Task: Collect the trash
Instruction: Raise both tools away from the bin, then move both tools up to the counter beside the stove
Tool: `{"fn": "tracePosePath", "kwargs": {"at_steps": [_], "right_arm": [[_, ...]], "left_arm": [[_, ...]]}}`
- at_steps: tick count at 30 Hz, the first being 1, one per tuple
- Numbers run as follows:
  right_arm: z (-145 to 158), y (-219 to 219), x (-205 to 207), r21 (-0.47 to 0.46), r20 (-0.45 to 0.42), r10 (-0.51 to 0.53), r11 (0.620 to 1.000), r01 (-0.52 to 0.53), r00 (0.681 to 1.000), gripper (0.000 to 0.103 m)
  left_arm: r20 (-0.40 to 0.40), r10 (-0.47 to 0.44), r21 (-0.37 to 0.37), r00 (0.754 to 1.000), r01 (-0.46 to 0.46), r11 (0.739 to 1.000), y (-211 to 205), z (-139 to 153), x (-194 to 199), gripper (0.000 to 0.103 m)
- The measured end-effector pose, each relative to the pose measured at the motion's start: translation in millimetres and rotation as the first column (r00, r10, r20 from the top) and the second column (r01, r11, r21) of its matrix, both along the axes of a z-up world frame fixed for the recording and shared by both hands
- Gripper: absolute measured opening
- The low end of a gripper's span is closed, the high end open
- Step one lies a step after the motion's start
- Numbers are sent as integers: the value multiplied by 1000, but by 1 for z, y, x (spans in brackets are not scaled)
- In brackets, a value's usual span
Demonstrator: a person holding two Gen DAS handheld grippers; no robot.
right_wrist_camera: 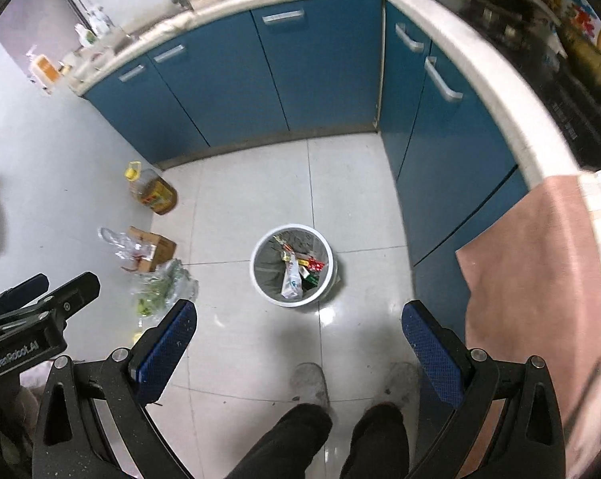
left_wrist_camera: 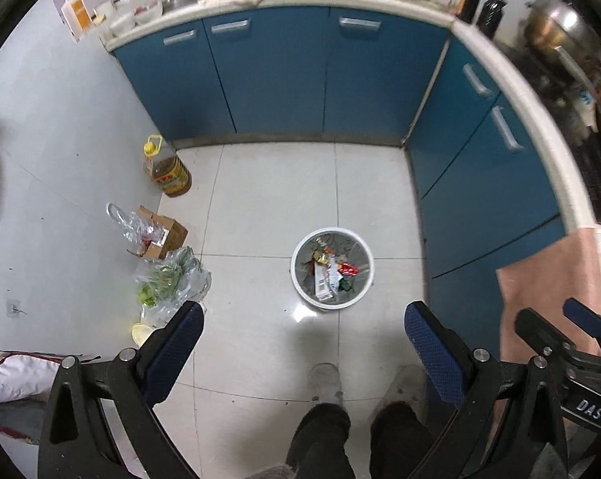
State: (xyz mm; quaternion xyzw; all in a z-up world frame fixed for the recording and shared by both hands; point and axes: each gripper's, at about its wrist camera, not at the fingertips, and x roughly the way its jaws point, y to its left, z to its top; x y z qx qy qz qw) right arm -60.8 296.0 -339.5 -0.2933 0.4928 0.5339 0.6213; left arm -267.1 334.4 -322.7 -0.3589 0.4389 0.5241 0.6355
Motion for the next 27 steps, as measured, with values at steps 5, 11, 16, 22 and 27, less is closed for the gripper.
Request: {"fn": "tracePosePath", "kwargs": {"at_steps": [5,11,16,22,27], "right_arm": [[51,-24,4,44,-27,6,999,-5,1000,103],[98,-50,42,127,-105,-35,991,48,994,103],[123,-74,105,179,-143,-154,968,179,978,103],[125,-140,229,176,-149,-415,882,437,897,103],[94,-220,352,84,-109,-650,748,659,752,103]], "left_arm": [[-18,17,42,1000,-17,999,-25,47,3,103],[-63,42,152,997,-32,988,-43,92,28,103],[-49,-26,209,998,36,977,-39,113,94,103],[-22,-241,183,970,241,953,-44,123,227,103],[-20,-440,67,898,441,895,-67,87,366,103]]}}
